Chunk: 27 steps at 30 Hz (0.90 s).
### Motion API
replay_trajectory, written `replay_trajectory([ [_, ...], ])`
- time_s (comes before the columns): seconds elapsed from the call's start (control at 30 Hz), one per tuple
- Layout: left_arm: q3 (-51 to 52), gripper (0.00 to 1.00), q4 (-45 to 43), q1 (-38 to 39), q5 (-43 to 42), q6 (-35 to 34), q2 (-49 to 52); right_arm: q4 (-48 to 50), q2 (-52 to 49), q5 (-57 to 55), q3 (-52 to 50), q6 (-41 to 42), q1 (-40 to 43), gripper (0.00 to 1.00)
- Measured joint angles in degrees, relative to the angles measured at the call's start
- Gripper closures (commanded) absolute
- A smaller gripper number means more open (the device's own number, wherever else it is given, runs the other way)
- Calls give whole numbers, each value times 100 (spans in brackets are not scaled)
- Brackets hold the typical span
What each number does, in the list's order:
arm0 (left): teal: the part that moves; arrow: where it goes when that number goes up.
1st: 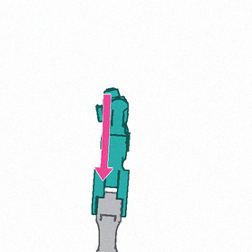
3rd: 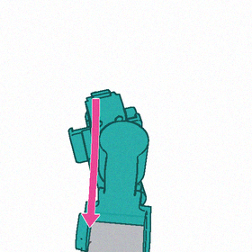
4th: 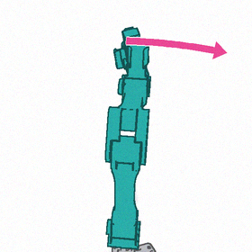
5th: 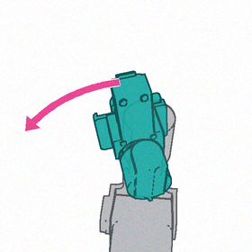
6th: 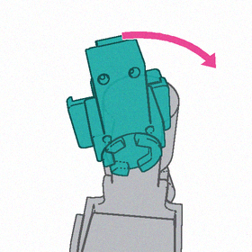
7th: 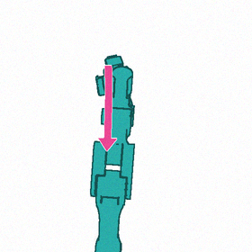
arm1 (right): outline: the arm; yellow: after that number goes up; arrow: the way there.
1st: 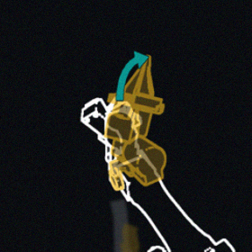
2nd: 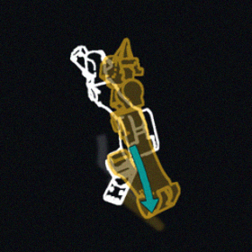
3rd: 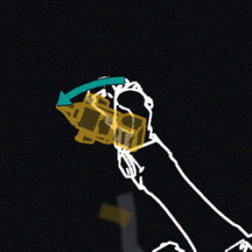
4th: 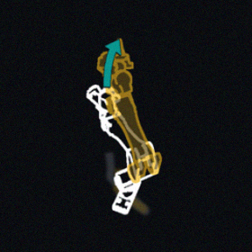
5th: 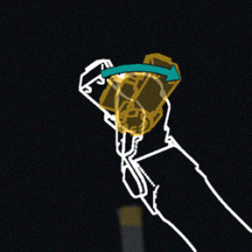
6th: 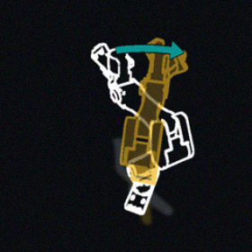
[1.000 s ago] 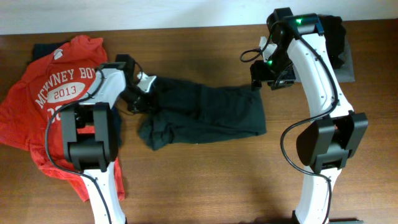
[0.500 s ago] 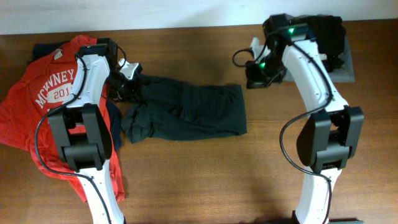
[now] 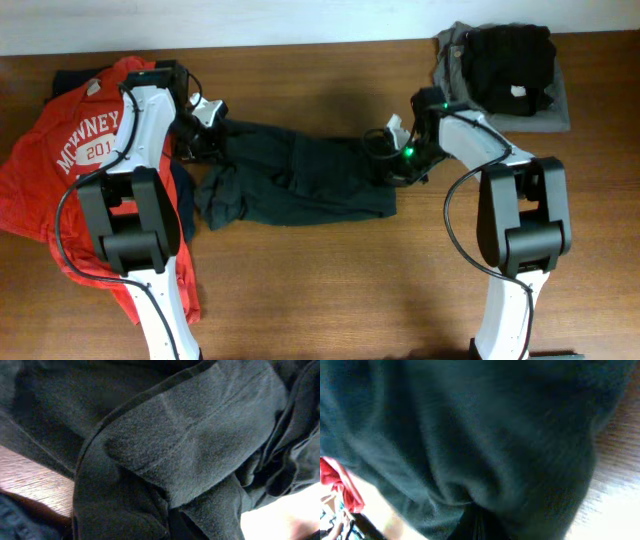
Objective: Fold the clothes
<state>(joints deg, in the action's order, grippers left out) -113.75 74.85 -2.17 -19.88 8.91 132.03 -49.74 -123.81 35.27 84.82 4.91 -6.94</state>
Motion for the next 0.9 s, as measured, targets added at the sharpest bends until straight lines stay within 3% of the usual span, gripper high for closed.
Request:
replay_trajectory([
  [0.27,-498,99,243,225,2,0,-101,782,133,254,-590,391,11,96],
  [0.9,-1071,99,-348,2579,28,-365,-348,828,125,348,-625,564,35,96],
])
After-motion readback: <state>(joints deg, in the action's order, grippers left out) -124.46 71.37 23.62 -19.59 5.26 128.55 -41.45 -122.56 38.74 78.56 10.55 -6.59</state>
